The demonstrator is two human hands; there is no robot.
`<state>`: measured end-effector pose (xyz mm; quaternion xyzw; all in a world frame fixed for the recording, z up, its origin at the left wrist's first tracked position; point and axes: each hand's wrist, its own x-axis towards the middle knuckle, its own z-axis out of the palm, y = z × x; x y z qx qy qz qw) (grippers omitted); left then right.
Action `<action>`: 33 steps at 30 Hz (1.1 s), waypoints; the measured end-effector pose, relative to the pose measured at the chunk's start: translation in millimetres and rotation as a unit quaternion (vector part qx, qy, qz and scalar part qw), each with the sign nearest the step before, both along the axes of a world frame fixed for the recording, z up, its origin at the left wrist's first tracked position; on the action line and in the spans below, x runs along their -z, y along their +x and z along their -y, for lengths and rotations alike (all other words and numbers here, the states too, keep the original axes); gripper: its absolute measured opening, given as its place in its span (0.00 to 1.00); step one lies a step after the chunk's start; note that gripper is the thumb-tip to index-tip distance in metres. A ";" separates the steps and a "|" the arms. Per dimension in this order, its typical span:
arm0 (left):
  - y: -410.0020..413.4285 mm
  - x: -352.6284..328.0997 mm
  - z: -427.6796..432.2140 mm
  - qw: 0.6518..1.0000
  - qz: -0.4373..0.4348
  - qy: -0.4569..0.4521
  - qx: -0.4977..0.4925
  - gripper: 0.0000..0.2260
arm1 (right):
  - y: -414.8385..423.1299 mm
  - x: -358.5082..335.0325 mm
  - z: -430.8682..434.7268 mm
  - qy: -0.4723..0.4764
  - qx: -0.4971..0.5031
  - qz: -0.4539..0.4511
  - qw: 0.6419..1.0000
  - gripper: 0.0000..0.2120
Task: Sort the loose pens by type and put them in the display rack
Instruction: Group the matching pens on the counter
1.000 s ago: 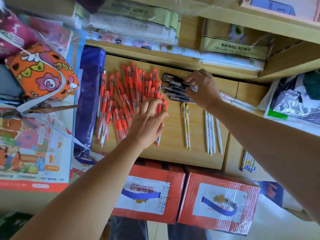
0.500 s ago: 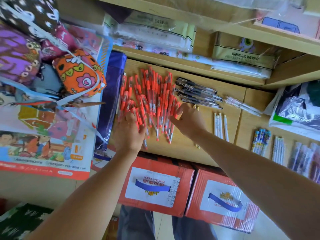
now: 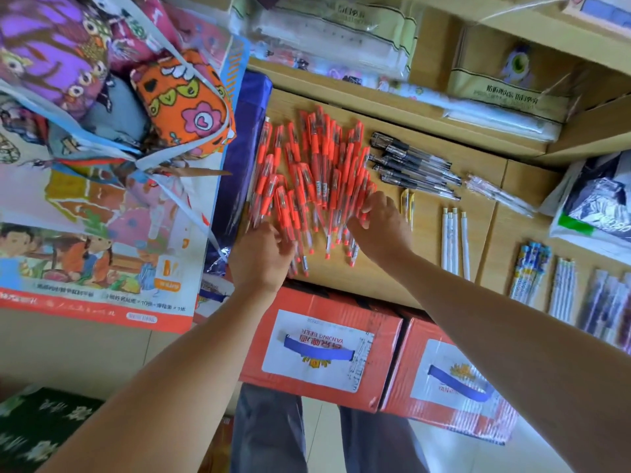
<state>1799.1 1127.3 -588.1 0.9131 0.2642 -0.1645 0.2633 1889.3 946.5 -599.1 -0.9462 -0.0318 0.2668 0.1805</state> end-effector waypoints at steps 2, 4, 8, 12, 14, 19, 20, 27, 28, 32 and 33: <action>-1.9 -1.1 1.0 0.999 0.046 0.011 0.009 0.12 | -2.2 -0.2 -6.3 0.033 0.012 0.048 0.998 0.17; -3.8 -0.8 0.0 0.996 0.072 0.055 0.003 0.15 | -3.9 -3.8 -16.4 0.091 -0.017 0.079 0.993 0.15; -6.4 2.1 -8.0 0.991 0.036 0.129 0.004 0.27 | -6.0 -8.8 -36.7 0.070 -0.195 0.090 0.974 0.26; -8.7 6.9 -10.7 0.996 0.029 0.084 0.029 0.25 | -8.9 -10.4 -43.7 0.018 -0.237 0.065 0.969 0.21; -9.5 7.3 -12.4 0.998 0.048 0.040 0.032 0.19 | -8.9 -10.1 -40.0 0.027 -0.226 0.073 0.971 0.18; -12.2 6.0 -15.2 0.997 0.077 0.010 0.030 0.17 | -4.2 -6.1 -39.5 0.054 -0.194 0.099 0.975 0.14; -12.1 5.9 -16.2 0.997 0.070 0.017 0.024 0.20 | -3.5 -5.6 -42.0 0.056 -0.195 0.102 0.974 0.16; -6.8 4.0 -19.9 0.999 0.019 0.012 0.030 0.34 | 2.7 -8.9 -69.1 0.038 -0.235 0.106 0.966 0.27; -6.3 4.2 -20.3 0.999 0.025 0.002 0.022 0.35 | 5.1 -9.7 -72.2 0.041 -0.233 0.111 0.965 0.26; -6.3 4.6 -23.1 0.998 0.059 -0.007 0.031 0.30 | 21.7 -13.8 -87.5 0.069 -0.269 0.101 0.955 0.27; -5.6 4.6 -23.6 0.997 0.067 -0.004 0.035 0.29 | 25.7 -14.0 -91.7 0.068 -0.301 0.085 0.947 0.28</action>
